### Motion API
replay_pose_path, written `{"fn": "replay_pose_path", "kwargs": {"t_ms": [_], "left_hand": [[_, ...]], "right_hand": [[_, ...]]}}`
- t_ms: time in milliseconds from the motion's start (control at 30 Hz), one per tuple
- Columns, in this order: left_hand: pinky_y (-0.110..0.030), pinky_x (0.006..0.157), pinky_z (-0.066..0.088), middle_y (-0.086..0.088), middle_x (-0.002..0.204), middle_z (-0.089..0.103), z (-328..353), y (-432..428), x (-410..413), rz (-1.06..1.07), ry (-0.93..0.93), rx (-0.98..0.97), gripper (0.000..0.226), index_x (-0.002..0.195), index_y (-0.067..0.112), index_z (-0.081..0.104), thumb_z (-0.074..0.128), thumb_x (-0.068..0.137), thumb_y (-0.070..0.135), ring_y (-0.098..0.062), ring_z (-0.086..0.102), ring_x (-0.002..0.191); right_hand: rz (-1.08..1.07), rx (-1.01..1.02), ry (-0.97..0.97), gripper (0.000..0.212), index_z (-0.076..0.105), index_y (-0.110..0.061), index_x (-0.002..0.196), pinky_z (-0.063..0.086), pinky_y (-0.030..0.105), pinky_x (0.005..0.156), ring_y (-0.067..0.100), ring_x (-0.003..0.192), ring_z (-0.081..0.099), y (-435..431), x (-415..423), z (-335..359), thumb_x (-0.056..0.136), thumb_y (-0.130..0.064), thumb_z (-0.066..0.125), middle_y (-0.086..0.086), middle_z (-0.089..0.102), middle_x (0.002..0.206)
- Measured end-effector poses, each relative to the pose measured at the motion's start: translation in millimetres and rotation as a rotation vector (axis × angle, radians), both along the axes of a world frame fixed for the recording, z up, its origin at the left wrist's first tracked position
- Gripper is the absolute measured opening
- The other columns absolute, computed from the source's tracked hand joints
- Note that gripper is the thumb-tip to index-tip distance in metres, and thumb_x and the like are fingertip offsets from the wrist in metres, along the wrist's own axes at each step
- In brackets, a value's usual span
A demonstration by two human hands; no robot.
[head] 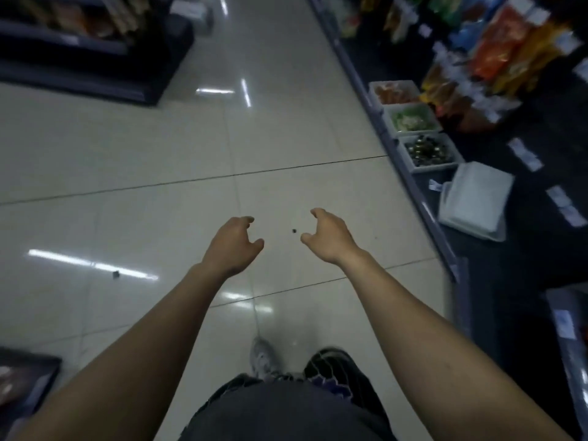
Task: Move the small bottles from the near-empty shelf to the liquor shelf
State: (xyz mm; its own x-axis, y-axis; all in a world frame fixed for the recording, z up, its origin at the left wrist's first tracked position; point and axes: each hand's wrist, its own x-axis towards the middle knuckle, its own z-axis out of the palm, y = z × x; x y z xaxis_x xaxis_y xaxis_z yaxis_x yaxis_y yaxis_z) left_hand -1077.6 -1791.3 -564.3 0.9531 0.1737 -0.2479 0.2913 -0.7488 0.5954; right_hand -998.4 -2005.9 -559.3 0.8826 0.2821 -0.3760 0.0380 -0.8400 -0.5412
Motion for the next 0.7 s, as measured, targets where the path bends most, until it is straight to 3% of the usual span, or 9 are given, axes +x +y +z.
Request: {"fn": "replay_pose_path", "kwargs": {"t_ms": [400, 700], "left_hand": [[-0.040, 0.104, 0.044, -0.017, 0.140, 0.054, -62.5, 261.0, 69.2, 0.374, 0.159, -0.093, 0.066, 0.146, 0.006, 0.046, 0.069, 0.091, 0.033, -0.031, 0.055, 0.124], [-0.041, 0.106, 0.043, -0.017, 0.143, 0.053, -55.1, 483.1, 140.2, 0.614, 0.234, -0.063, 0.067, 0.147, 0.006, 0.045, 0.069, 0.092, 0.035, -0.030, 0.054, 0.126]], "right_hand": [[0.460, -0.102, 0.110, 0.078, 0.034, -0.007, 0.156, 0.037, 0.037, 0.111, 0.034, 0.143, 0.042, 309.6, 142.6, -69.3, 0.092, -0.034, 0.068, 0.015, 0.044, 0.158], [0.718, -0.098, 0.191, 0.080, 0.031, -0.007, 0.158, 0.035, 0.037, 0.113, 0.031, 0.146, 0.039, 569.0, 254.5, -72.5, 0.092, -0.036, 0.066, 0.012, 0.040, 0.161]]}}
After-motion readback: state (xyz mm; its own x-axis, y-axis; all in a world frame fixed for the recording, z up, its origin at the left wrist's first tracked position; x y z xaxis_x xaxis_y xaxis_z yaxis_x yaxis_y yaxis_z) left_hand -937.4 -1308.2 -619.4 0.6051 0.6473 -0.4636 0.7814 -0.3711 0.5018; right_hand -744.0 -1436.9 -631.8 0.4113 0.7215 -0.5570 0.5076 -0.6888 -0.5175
